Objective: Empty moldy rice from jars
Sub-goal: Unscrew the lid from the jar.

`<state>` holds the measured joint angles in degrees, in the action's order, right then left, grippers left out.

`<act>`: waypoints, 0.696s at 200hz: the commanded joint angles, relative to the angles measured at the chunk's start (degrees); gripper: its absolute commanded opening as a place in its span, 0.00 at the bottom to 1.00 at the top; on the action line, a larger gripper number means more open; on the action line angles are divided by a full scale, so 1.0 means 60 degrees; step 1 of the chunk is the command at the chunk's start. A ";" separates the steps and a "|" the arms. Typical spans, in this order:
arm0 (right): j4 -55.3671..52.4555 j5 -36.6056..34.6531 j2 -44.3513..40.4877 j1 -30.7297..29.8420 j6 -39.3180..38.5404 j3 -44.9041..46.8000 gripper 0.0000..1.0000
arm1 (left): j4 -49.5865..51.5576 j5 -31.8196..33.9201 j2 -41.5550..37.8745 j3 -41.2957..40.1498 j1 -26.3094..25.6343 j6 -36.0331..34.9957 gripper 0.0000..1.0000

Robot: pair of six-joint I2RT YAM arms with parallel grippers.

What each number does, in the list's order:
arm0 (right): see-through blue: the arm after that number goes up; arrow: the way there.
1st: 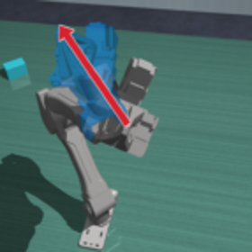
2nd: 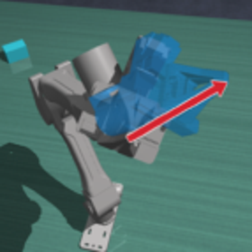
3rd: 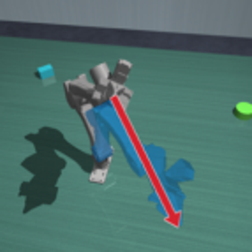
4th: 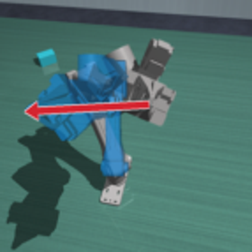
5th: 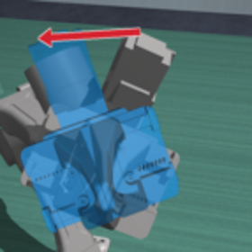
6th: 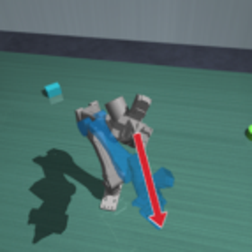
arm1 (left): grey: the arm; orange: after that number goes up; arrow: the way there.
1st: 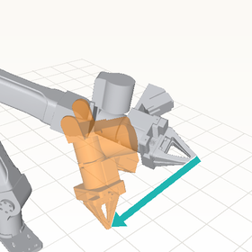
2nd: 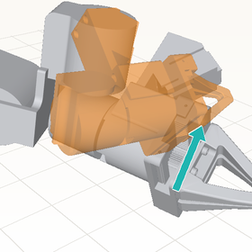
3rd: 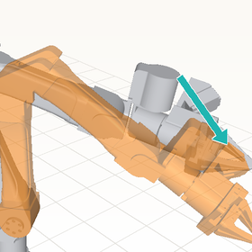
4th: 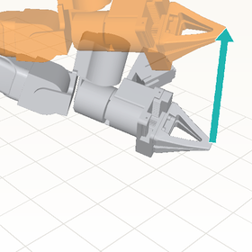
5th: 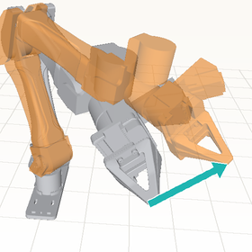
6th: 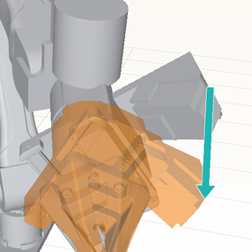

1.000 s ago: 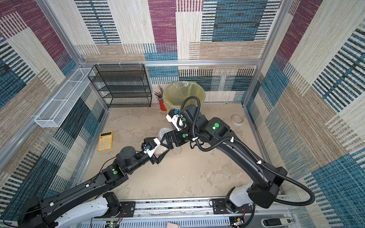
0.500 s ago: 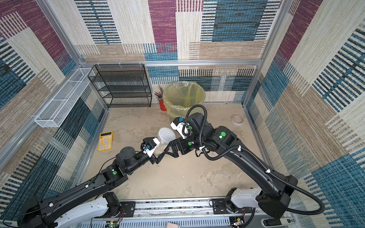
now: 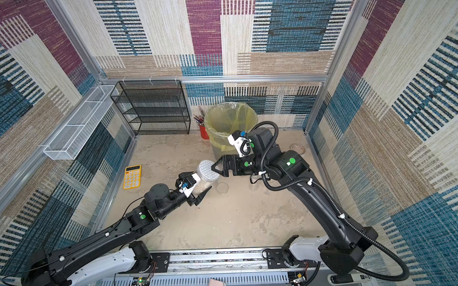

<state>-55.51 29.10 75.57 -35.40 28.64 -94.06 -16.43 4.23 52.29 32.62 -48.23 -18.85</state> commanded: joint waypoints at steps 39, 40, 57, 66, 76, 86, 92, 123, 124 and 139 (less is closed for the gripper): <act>-0.2435 0.0523 0.2220 0.0143 -0.0177 -0.2589 0.97 | -0.0382 0.0217 0.0543 0.0373 0.0011 -0.0755 0.54; -0.2481 0.0502 0.2254 0.0143 -0.0190 -0.2641 0.97 | -0.0382 0.0217 0.0543 0.0376 0.0011 -0.0755 0.55; -0.3073 0.0201 0.2656 0.0143 -0.0423 -0.3291 0.97 | -0.0425 0.0261 0.0637 0.0393 0.0018 -0.0798 0.55; -0.3269 0.0151 0.2781 0.0143 -0.0487 -0.3475 0.97 | -0.0466 0.0255 0.0672 0.0393 0.0014 -0.0818 0.55; -0.3284 0.0267 0.2863 0.0143 -0.0541 -0.3465 0.97 | -0.0522 0.0229 0.0745 0.0408 0.0011 -0.0826 0.55; -0.3301 0.0290 0.2916 0.0143 -0.0593 -0.3446 0.97 | -0.0503 0.0247 0.0826 0.0458 0.0011 -0.0842 0.54; -0.3331 0.0284 0.2958 0.0143 -0.0645 -0.3451 0.97 | -0.0465 0.0250 0.0894 0.0501 0.0011 -0.0850 0.54; -0.3354 0.0313 0.2968 0.0143 -0.0858 -0.3300 0.99 | -0.0441 0.0240 0.0997 0.0569 0.0011 -0.0874 0.54; -0.3358 0.0317 0.2972 0.0143 -0.0868 -0.3297 0.99 | -0.0441 0.0244 0.0997 0.0569 0.0011 -0.0873 0.54; -0.3338 0.0311 0.2989 0.0141 -0.0941 -0.3316 1.00 | -0.0470 0.0247 0.1036 0.0595 0.0012 -0.0872 0.54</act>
<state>-74.89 30.85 93.47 -34.50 24.53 -113.93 -16.49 5.63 58.33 35.44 -48.23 -22.74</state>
